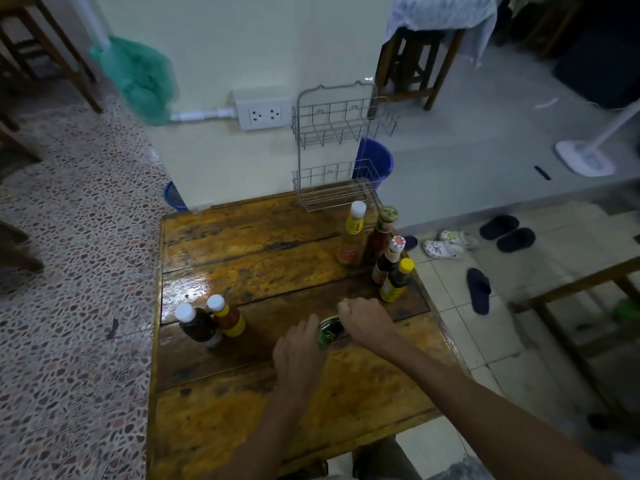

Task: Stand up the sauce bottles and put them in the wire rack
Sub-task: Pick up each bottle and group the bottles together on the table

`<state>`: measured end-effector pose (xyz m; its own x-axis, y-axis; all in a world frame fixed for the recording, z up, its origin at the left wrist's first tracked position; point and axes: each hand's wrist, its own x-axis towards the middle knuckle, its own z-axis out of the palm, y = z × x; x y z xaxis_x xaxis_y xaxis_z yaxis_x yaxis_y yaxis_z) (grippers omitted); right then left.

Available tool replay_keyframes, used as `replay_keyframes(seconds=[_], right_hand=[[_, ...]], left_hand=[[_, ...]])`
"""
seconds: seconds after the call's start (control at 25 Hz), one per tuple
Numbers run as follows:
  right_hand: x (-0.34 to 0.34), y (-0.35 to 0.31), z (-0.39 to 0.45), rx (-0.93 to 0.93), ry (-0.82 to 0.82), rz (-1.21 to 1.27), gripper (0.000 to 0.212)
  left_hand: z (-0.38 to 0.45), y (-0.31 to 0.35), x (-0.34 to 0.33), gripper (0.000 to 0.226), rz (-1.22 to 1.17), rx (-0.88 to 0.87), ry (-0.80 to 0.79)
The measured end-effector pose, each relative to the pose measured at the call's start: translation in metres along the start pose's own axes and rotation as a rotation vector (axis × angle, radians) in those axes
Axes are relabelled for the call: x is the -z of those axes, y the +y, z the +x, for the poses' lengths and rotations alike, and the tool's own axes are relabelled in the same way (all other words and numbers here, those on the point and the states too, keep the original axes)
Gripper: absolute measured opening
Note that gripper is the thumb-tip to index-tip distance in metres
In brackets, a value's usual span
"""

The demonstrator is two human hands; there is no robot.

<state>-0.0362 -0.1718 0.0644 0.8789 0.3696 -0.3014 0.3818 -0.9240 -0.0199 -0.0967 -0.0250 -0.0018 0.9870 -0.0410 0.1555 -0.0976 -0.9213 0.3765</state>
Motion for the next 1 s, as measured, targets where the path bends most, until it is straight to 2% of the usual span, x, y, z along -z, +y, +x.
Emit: replay_keyframes(seconds=[0.08, 0.16, 0.24, 0.32, 0.36, 0.48, 0.52, 0.56, 0.6, 0.64, 0.68, 0.84, 0.88, 0.92, 1.0], right_hand=[[-0.003, 0.003, -0.005, -0.019, 0.133, 0.034, 0.039], [0.002, 0.009, -0.010, -0.033, 0.262, 0.126, 0.054], [0.008, 0.013, -0.014, 0.063, 0.361, 0.104, 0.052], [0.013, 0.014, -0.015, 0.111, 0.377, 0.096, 0.049], [0.011, 0.013, -0.012, 0.081, 0.357, 0.113, 0.047], [0.000, 0.016, -0.005, -0.078, 0.263, 0.214, 0.045], [-0.003, 0.018, -0.003, -0.091, 0.199, 0.176, 0.039], [-0.007, 0.020, -0.003, -0.052, 0.080, 0.074, 0.025], [-0.010, 0.021, -0.005, -0.043, -0.040, 0.022, 0.021], [-0.017, 0.023, -0.003, -0.032, -0.052, -0.058, 0.032], [-0.015, 0.023, -0.002, -0.039, -0.140, -0.067, 0.034], [-0.004, 0.028, 0.003, -0.045, -0.304, 0.194, 0.019], [-0.005, 0.027, 0.002, -0.041, -0.274, 0.197, 0.019], [-0.003, 0.026, 0.000, -0.052, -0.165, 0.215, 0.024], [-0.001, 0.020, -0.003, -0.065, 0.130, 0.291, 0.041]], left_hand=[[0.006, 0.001, 0.009, 0.033, -0.081, -0.011, -0.034], [0.018, 0.002, 0.028, 0.040, -0.325, 0.066, -0.269], [0.028, -0.001, 0.043, 0.062, -0.625, 0.153, -0.541], [0.034, -0.001, 0.053, 0.078, -0.642, 0.131, -0.630], [0.034, 0.000, 0.054, 0.077, -0.562, 0.112, -0.622], [0.034, 0.005, 0.046, 0.054, -0.251, 0.057, -0.507], [0.032, 0.007, 0.041, 0.048, -0.184, 0.033, -0.451], [0.029, 0.007, 0.036, 0.043, -0.128, 0.015, -0.396], [0.026, 0.006, 0.030, 0.041, -0.070, -0.001, -0.344], [0.022, 0.006, 0.024, 0.039, -0.011, -0.016, -0.300], [0.019, 0.005, 0.019, 0.040, 0.043, -0.031, -0.270], [0.008, 0.002, 0.004, 0.044, 0.103, -0.106, -0.172], [0.008, 0.002, 0.001, 0.041, 0.068, -0.085, -0.179], [0.011, 0.001, 0.001, 0.038, -0.010, -0.035, -0.216], [0.019, -0.003, 0.004, 0.039, -0.352, 0.105, -0.370]])
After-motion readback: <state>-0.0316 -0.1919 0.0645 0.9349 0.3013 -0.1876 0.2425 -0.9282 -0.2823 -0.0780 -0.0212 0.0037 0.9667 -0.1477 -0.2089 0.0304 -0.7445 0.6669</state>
